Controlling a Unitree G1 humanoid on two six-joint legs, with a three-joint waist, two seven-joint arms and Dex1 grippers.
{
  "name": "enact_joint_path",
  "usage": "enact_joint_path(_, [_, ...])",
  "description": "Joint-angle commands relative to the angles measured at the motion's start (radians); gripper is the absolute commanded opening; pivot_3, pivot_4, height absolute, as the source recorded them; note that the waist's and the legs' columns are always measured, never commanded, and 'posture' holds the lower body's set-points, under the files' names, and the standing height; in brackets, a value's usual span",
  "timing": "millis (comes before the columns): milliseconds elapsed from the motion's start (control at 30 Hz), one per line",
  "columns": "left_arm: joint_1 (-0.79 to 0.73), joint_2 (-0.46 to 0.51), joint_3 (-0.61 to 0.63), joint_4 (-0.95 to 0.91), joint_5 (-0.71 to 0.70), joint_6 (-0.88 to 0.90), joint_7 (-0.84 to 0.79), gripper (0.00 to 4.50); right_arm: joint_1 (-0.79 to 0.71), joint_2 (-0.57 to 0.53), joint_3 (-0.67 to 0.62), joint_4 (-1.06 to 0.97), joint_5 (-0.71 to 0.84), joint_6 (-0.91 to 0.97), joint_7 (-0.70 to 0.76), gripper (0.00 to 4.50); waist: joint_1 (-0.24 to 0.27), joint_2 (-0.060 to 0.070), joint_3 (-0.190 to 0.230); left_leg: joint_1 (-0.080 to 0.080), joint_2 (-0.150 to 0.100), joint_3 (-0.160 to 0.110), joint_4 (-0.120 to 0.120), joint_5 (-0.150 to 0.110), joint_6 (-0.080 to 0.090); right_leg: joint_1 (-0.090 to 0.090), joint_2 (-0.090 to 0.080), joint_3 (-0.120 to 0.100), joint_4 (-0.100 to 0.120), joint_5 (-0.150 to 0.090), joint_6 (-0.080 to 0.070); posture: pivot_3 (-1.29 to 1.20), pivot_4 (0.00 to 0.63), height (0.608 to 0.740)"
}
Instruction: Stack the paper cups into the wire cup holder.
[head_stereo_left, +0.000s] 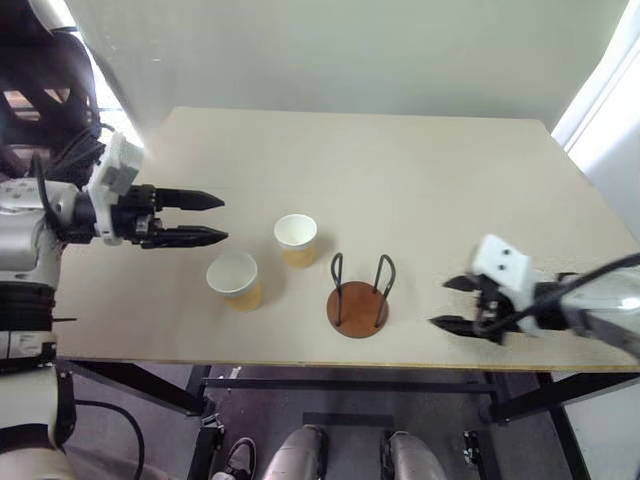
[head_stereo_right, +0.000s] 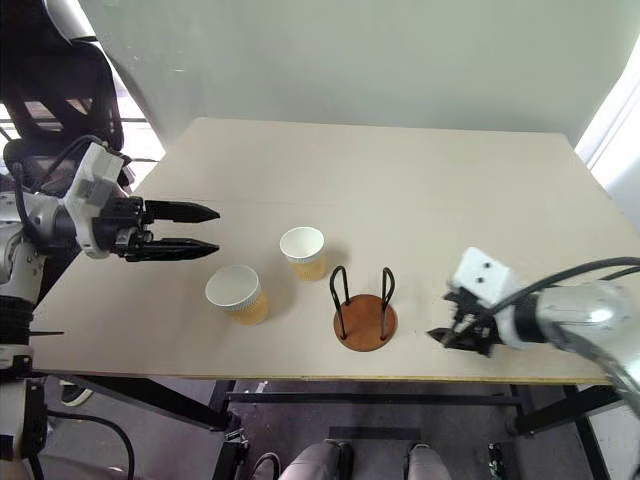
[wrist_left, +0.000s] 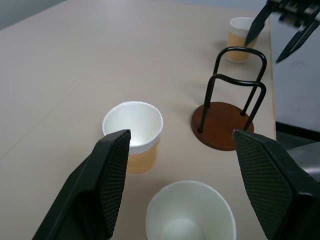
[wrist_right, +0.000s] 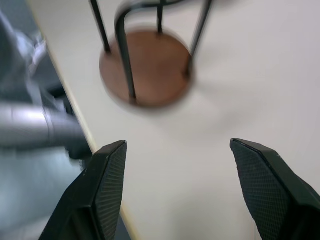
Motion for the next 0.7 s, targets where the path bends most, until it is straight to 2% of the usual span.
enact_joint_path(33, [-0.036, 0.008, -0.002, -0.063, -0.052, 0.002, -0.033, 3.48, 0.023, -0.109, -0.22, -0.027, 0.057, 0.041, 0.103, 3.36, 0.0, 0.0, 0.0, 0.0, 0.0, 0.0, -0.001, 0.0, 0.0, -0.001, 0.0, 0.0, 0.001, -0.001, 0.0, 0.0, 0.15, 0.74])
enact_joint_path(133, [-0.034, -0.009, -0.017, -0.115, -0.077, 0.017, -0.033, 3.48, 0.09, -0.172, -0.321, 0.0, 0.026, 0.048, 0.149, 3.36, -0.001, 0.0, 0.0, 0.0, 0.0, -0.001, -0.002, -0.001, -0.001, -0.002, 0.001, 0.0, 0.001, -0.004, 0.001, 0.0, 0.15, 0.74])
enact_joint_path(267, [-0.043, -0.034, -0.037, -0.112, -0.07, 0.011, -0.033, 3.48, 0.256, -0.177, -0.375, 0.038, -0.055, 0.007, 0.169, 3.36, 0.001, 0.0, 0.0, 0.0, 0.0, -0.001, -0.002, -0.004, -0.001, -0.001, 0.0, 0.0, 0.001, -0.007, 0.005, 0.0, 0.15, 0.74])
enact_joint_path(433, [-0.053, -0.034, -0.05, -0.098, -0.065, 0.007, -0.033, 3.48, 0.349, -0.173, -0.337, 0.106, -0.128, -0.071, 0.162, 3.36, -0.001, 0.0, 0.0, 0.0, 0.0, 0.0, -0.001, -0.003, -0.002, -0.001, 0.0, 0.0, 0.001, -0.007, 0.009, 0.0, 0.15, 0.74])
enact_joint_path(567, [-0.043, -0.028, -0.047, -0.109, -0.069, 0.013, -0.033, 3.48, 0.361, -0.172, -0.315, 0.146, -0.154, -0.121, 0.166, 3.36, -0.003, 0.0, 0.0, 0.0, 0.0, 0.001, -0.001, -0.003, -0.001, 0.0, 0.0, 0.001, 0.001, -0.004, 0.015, 0.0, 0.15, 0.74])
enact_joint_path(700, [-0.018, -0.011, -0.031, -0.136, -0.082, 0.025, -0.033, 3.48, 0.34, -0.174, -0.246, 0.186, -0.172, -0.177, 0.159, 3.36, -0.003, 0.0, 0.0, 0.001, 0.0, 0.001, -0.001, -0.002, 0.003, 0.002, 0.0, 0.001, 0.001, -0.005, 0.012, 0.0, 0.15, 0.74])
